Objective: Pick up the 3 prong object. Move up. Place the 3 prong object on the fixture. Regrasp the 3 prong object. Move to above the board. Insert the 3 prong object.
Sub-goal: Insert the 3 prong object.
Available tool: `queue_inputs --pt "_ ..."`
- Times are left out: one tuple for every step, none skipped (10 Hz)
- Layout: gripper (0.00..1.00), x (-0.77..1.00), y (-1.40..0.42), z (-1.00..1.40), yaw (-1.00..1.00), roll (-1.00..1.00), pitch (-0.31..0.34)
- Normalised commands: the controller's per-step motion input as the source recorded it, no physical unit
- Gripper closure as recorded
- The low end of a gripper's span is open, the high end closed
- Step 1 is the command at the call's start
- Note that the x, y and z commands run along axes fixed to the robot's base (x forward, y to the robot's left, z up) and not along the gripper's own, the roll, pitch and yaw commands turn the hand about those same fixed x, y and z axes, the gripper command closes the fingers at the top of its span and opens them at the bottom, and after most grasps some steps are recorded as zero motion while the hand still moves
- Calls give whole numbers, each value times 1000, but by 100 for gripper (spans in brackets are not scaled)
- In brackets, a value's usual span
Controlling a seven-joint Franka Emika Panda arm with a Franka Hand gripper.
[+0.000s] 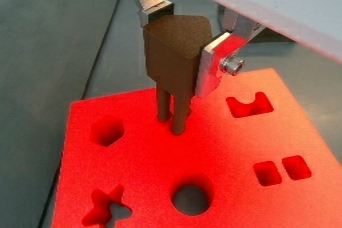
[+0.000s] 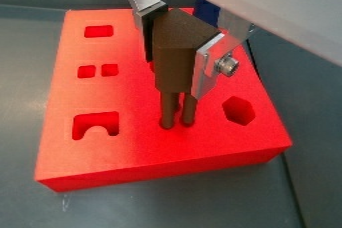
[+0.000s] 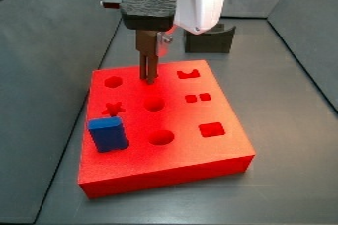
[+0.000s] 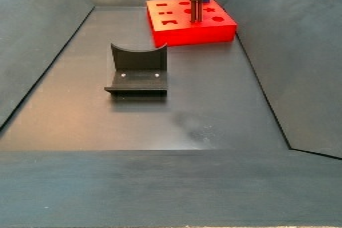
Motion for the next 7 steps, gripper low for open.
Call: queue_inputs --pt "100 109 29 -786 -546 0 -43" --pt "100 206 0 -751 -517 0 -39" --pt "100 63 0 -760 -457 3 -73" --pt "100 100 0 -706 -280 0 -49" --pt "100 -114 17 0 -20 -26 -76" --pt "100 3 0 0 0 0 26" --pt "100 0 0 0 0 0 0"
